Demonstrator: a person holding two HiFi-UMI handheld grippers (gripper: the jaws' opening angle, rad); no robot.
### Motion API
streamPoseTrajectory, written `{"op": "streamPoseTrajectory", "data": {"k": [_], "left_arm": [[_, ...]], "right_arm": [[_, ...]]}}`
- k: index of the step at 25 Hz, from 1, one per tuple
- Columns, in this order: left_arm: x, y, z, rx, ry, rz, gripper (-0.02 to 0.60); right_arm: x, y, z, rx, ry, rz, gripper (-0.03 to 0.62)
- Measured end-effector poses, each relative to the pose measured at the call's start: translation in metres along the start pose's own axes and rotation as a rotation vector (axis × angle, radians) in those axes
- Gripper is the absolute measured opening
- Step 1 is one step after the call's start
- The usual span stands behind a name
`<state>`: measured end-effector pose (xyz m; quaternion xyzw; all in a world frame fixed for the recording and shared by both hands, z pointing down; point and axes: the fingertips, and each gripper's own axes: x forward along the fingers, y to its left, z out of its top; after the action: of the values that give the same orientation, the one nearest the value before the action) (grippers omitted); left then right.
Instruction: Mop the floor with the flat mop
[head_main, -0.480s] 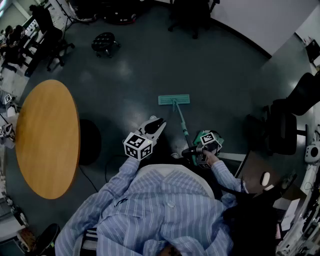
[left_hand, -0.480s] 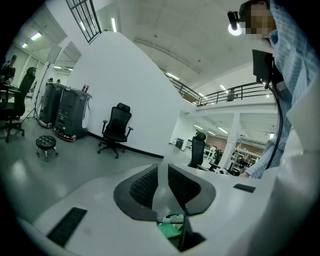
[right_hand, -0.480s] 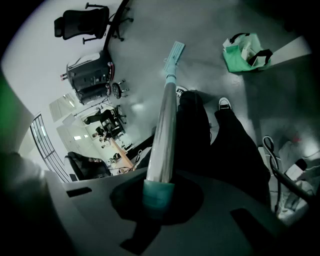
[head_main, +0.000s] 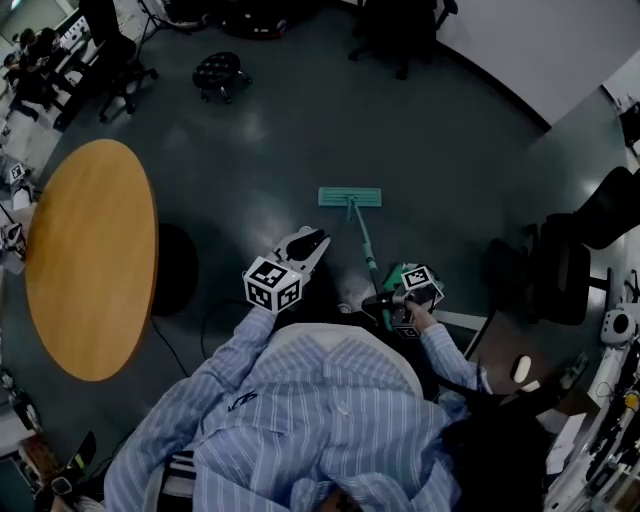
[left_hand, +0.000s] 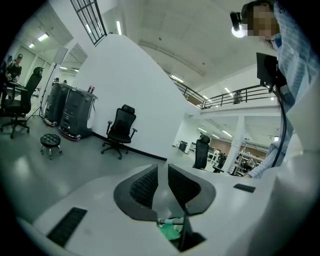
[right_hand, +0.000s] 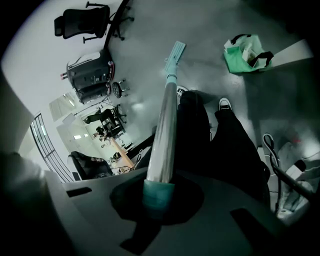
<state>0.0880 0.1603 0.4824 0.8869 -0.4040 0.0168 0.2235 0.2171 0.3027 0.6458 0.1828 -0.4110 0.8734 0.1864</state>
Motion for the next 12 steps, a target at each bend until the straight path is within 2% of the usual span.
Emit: {"op": "streamPoseTrajectory", "data": {"k": [12], "left_arm": [[0.0029, -0.0051, -0.0004, 0.011, 0.002, -0.005, 0.064]], "right_arm": [[-0.0020, -0.0041, -0.0009, -0.032, 0.016, -0.073, 0.011]]}}
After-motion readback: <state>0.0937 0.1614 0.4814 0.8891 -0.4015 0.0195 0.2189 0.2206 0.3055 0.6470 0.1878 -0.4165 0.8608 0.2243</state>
